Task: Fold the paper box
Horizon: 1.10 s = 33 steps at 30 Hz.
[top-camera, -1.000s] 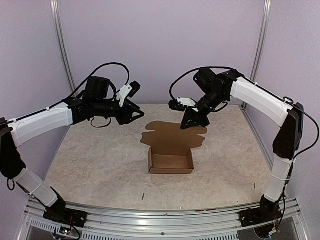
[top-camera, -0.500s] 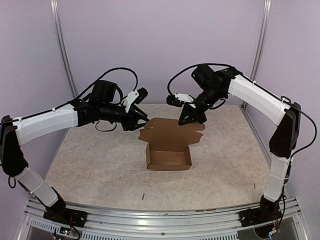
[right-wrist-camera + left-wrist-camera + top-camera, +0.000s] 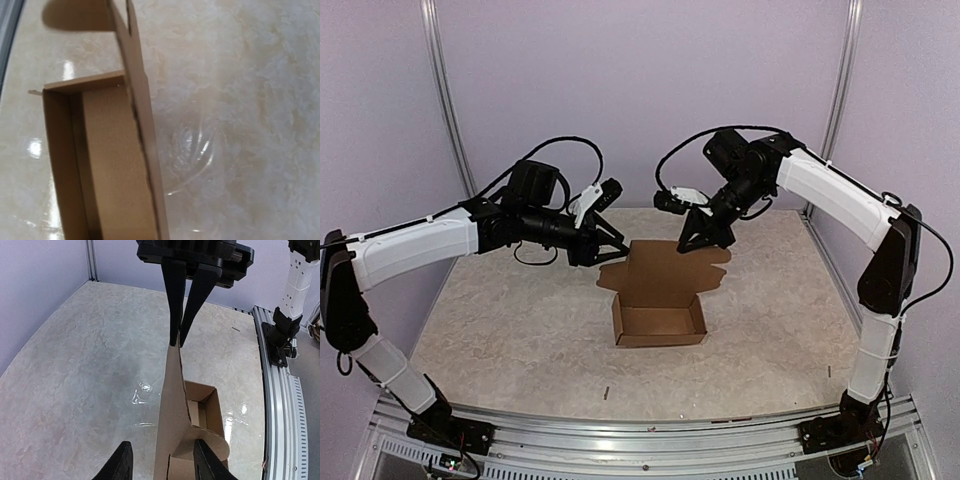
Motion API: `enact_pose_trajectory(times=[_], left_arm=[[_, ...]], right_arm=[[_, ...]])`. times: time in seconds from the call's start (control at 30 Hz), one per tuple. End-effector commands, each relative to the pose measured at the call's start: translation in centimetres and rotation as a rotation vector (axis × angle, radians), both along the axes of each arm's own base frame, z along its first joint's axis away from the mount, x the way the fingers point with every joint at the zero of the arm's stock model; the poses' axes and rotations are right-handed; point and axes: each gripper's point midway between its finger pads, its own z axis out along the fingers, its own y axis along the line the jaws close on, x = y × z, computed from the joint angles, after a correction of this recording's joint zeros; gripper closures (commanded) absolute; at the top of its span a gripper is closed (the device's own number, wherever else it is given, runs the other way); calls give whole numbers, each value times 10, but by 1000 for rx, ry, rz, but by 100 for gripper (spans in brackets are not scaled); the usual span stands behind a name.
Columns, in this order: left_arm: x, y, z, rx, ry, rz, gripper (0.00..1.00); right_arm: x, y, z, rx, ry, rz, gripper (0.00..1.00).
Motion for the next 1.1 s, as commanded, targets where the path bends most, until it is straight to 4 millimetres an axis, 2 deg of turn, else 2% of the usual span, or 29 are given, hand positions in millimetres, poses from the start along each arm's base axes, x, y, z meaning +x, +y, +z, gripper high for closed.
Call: enact_pose_trajectory(times=[0.0, 0.2, 0.6, 1.07], left_arm=[[-15, -16, 1, -11, 19, -88, 59], [-21, -22, -2, -11, 37, -126, 64], [-34, -31, -3, -19, 86, -213, 82], [-46, -38, -13, 6, 130, -274, 86]], right_arm=[[-12, 10, 19, 74, 21, 50, 100], [-28, 11, 27, 117, 60, 110, 100], [-53, 10, 37, 156, 89, 211, 100], [-55, 14, 39, 168, 94, 217, 100]])
